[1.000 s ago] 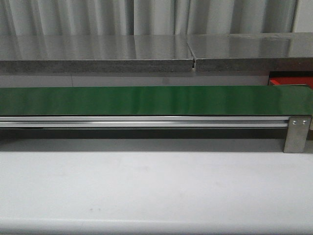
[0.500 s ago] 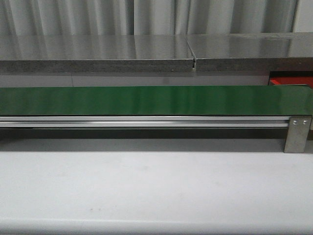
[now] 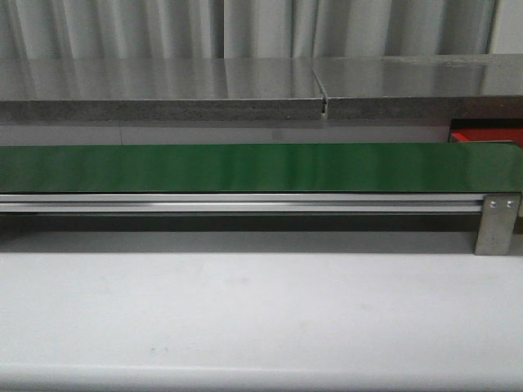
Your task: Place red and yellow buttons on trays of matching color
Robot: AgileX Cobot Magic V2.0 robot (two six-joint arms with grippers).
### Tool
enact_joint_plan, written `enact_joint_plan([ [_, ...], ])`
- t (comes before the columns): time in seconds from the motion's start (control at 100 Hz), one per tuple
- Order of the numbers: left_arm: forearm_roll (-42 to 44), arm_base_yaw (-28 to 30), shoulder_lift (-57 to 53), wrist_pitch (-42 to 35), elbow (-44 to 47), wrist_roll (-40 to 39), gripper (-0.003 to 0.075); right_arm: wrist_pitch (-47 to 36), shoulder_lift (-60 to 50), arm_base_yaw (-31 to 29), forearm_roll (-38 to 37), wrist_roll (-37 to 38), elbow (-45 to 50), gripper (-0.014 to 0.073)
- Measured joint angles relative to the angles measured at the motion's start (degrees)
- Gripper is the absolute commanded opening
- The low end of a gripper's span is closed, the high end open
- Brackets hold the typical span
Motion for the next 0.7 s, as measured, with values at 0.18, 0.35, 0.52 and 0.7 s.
enact_joint_plan([
  [0.18, 0.00, 0.00, 0.00, 0.00, 0.00, 0.00, 0.0671, 0.00, 0.00, 0.00, 0.00, 0.00, 0.00, -0.0068],
  [0.35, 0.12, 2.40, 1.31, -0.36, -2.73, -3.32, 0.0671, 0.00, 0.00, 0.00, 0.00, 0.00, 0.09, -0.0068],
  [0.52, 0.65, 12.18, 8.79, 0.87, -10.06, -8.10, 0.0643, 0.00, 0.00, 0.00, 0.00, 0.00, 0.09, -0.0068],
  [0.7, 0.92, 17.99, 20.92, 0.23, -16.10, -10.85, 0.0616, 0.00, 0.00, 0.00, 0.00, 0.00, 0.09, -0.0068],
])
